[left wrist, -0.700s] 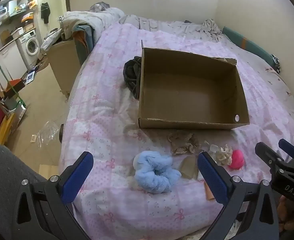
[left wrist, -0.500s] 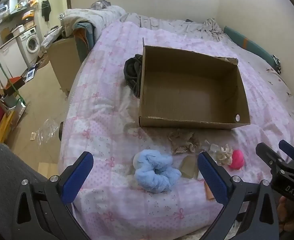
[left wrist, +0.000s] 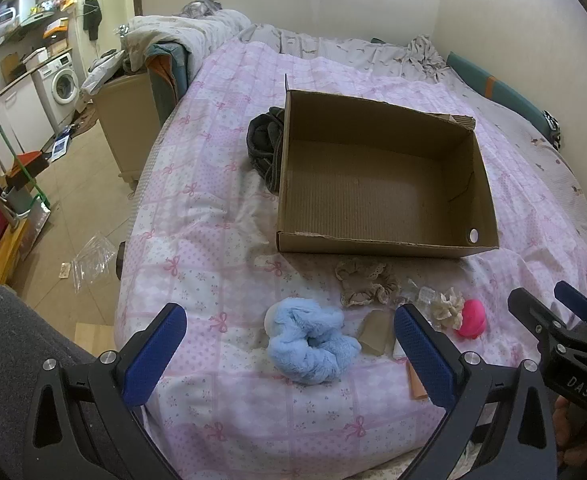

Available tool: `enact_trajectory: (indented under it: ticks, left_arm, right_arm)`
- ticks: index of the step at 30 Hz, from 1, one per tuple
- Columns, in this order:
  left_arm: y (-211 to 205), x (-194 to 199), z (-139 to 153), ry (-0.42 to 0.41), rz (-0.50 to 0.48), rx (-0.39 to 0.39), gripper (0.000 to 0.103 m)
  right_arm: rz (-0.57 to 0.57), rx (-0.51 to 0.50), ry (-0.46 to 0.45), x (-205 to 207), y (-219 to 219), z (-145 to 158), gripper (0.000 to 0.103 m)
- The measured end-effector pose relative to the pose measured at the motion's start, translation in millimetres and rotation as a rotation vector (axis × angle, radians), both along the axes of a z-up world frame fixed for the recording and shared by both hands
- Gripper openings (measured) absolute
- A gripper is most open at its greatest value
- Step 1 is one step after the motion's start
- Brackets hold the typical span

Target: Organize soft objects

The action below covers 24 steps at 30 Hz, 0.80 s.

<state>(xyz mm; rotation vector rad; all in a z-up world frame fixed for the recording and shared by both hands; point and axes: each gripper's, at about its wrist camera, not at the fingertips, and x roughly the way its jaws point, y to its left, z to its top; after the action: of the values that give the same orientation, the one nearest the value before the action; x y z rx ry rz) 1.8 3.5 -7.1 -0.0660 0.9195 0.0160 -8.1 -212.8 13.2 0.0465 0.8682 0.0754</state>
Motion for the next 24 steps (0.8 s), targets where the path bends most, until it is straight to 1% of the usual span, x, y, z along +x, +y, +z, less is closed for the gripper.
enact_trajectory:
  ticks: [24]
  left_arm:
    - [3.4, -0.1, 0.6, -0.001, 0.014, -0.001, 0.103]
  right_arm:
    - [-0.002, 0.005, 0.003, 0.4, 0.1, 0.0, 0.103]
